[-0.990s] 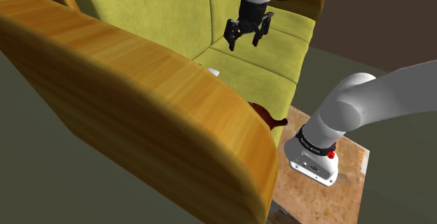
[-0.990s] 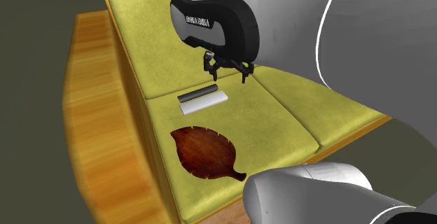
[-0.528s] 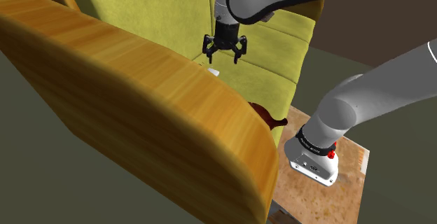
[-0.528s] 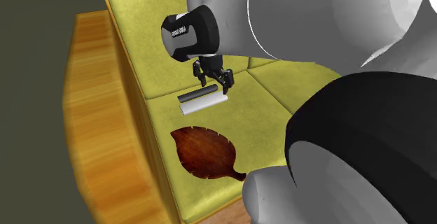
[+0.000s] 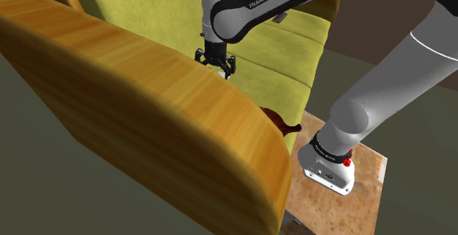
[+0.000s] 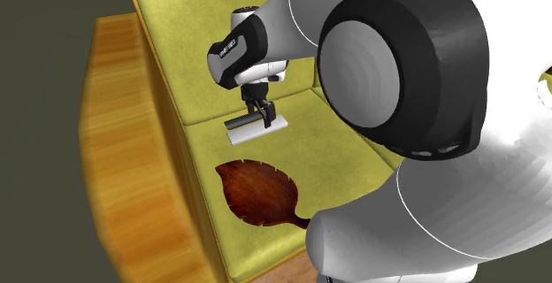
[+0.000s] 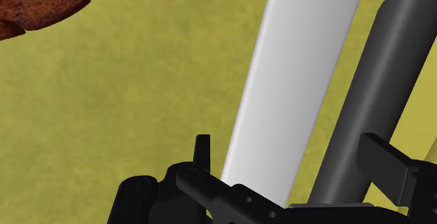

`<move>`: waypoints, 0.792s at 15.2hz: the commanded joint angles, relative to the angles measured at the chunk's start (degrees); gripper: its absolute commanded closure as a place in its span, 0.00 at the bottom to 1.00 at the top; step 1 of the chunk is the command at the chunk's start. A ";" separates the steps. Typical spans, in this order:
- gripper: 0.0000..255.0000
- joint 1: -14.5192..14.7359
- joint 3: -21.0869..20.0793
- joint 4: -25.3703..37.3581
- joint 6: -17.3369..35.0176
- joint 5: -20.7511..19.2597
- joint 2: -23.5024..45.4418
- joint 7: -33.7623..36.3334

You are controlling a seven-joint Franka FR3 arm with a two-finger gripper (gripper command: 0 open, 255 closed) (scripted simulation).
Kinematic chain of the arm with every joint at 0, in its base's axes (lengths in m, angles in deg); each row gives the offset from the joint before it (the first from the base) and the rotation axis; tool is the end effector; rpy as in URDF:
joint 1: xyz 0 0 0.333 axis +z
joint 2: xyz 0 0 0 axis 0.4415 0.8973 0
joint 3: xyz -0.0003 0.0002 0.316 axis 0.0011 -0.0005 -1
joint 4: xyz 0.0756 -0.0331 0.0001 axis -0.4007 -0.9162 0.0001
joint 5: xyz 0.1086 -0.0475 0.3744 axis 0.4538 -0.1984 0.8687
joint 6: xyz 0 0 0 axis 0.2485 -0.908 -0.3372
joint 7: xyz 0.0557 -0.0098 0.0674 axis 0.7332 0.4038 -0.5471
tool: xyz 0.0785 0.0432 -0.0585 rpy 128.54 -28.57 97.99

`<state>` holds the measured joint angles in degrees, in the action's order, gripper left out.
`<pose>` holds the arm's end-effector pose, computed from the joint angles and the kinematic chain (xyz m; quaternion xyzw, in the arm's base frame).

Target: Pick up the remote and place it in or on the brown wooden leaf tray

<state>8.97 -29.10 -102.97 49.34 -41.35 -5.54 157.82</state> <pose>0.4785 0.1252 0.3744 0.8405 -0.5414 0.0021 0.0193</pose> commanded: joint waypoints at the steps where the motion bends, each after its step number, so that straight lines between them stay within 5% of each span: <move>1: 0.00 -0.13 -0.35 0.32 1.21 -0.74 1.78 2.46; 12: 0.00 -0.21 -0.53 -1.87 6.39 -3.23 5.32 4.30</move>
<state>8.75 -29.63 -104.85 55.69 -44.54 -0.27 162.09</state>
